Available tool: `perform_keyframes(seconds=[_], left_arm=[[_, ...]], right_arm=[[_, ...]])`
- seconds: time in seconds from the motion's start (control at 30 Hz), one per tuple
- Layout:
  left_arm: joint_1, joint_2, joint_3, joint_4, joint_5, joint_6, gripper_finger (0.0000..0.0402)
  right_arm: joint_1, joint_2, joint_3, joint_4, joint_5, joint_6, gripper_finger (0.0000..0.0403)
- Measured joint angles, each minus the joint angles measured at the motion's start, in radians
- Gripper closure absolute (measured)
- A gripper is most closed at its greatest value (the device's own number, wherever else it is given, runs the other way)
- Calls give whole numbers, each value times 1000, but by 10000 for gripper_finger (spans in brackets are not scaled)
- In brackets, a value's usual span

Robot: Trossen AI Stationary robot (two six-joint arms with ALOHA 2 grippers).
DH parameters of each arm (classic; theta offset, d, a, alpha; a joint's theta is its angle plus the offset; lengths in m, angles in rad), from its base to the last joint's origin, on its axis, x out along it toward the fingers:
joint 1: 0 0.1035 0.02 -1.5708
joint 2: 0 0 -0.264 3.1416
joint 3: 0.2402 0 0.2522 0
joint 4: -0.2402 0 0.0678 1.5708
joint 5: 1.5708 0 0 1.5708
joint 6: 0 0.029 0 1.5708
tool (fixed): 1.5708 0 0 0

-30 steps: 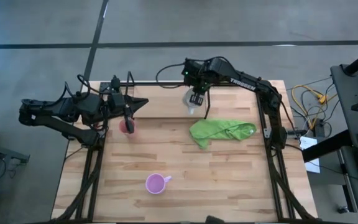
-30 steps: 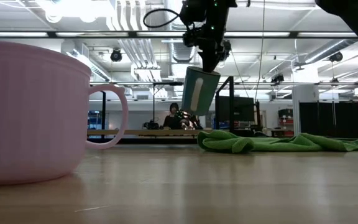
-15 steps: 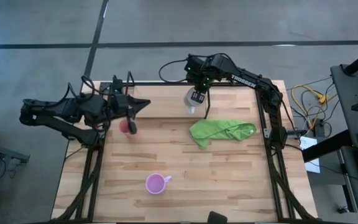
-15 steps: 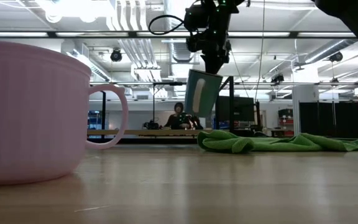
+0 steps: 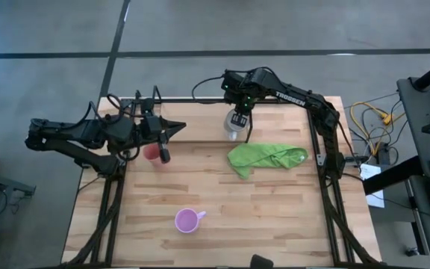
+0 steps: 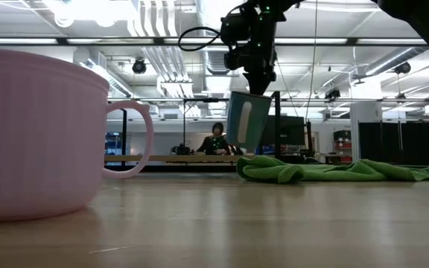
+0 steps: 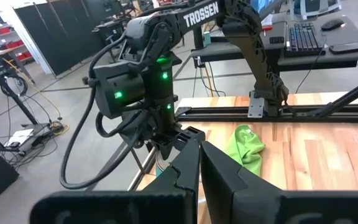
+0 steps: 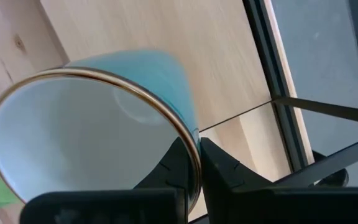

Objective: Stack small to large cups/mugs on shelf
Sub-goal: Put the blue mug on the shelf

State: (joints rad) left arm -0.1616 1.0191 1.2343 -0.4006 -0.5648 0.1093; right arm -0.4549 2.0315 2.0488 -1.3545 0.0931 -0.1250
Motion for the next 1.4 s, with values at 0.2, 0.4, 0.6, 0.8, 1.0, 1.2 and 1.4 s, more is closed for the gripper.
perform_keyframes(seconds=[0.2, 0.4, 0.6, 0.8, 1.0, 1.2, 1.4], left_arm=[[0, -1, 0, 17, 0, 0, 401], [0, -3, 0, 26, 0, 1, 401], [0, -3, 0, 26, 0, 1, 401], [0, -3, 0, 26, 0, 2, 401], [0, -3, 0, 25, 0, 2, 401], [0, -3, 0, 25, 0, 2, 401], [0, -3, 0, 25, 0, 2, 401]], right_arm=[[-2, 11, -7, 2, -40, -7, 390], [-5, 32, -7, 2, -40, -7, 390], [-5, 46, -5, 7, -40, -5, 387], [-4, 51, -7, 11, -40, -5, 353], [-4, 51, -7, 44, -40, -6, 343], [-4, 51, 0, 88, -40, -3, 341], [-4, 51, 18, 113, -21, -6, 340]])
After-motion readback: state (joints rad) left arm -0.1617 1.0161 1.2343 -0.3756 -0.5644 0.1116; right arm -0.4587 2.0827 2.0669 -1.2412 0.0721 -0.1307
